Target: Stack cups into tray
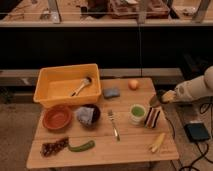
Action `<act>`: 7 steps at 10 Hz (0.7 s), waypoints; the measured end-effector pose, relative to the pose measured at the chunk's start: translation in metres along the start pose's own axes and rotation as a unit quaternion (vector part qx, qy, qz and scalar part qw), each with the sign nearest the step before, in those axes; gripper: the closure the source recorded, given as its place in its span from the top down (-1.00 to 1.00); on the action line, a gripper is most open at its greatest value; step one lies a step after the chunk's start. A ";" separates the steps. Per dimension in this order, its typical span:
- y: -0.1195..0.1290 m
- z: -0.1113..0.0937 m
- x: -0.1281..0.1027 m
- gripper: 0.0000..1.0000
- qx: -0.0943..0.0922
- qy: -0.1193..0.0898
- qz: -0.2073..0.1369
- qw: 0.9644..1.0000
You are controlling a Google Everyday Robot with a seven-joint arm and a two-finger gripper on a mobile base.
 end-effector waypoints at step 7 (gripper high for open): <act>-0.042 0.059 0.013 -0.79 0.014 -0.021 -0.031 0.999</act>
